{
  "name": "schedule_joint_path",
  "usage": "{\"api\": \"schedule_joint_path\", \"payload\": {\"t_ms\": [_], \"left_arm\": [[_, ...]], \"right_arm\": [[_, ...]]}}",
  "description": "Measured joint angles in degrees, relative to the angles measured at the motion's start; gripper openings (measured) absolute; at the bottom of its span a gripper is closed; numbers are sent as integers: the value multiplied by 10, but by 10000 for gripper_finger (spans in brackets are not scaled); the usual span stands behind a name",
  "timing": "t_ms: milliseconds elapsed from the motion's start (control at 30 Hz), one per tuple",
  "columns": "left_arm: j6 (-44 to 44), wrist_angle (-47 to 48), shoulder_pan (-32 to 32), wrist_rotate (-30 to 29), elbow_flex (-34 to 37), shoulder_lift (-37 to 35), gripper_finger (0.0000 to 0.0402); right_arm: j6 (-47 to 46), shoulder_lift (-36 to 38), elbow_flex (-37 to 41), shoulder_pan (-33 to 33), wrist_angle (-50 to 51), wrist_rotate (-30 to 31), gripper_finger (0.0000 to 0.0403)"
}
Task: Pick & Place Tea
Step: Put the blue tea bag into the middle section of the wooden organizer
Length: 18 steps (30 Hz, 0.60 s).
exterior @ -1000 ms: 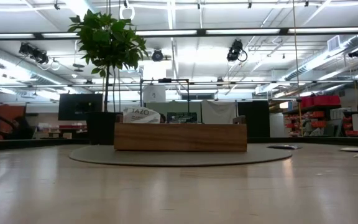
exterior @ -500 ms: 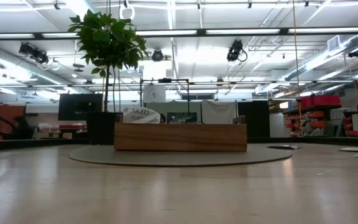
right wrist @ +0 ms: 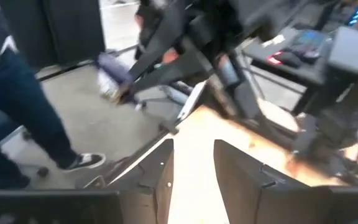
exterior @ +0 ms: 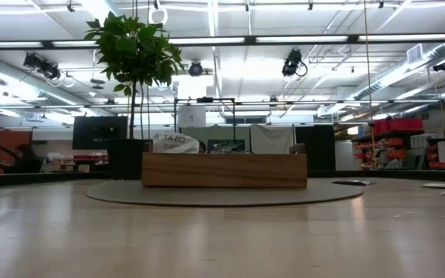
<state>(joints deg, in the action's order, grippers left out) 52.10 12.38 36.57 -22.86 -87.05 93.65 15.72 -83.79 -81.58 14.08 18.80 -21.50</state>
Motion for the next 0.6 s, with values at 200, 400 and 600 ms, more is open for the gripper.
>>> {"api": "schedule_joint_path", "payload": {"t_ms": [200, 400, 600], "left_arm": [[3, 28, -25, 19, 0, 0, 6], [-2, 22, -59, 67, 0, 0, 4], [-3, 16, -73, 96, 0, 0, 7]], "right_arm": [[69, 0, 0, 43, -2, 54, 121], [98, 0, 0, 56, -3, 92, 121], [93, 0, 0, 57, 3, 88, 121]]}}
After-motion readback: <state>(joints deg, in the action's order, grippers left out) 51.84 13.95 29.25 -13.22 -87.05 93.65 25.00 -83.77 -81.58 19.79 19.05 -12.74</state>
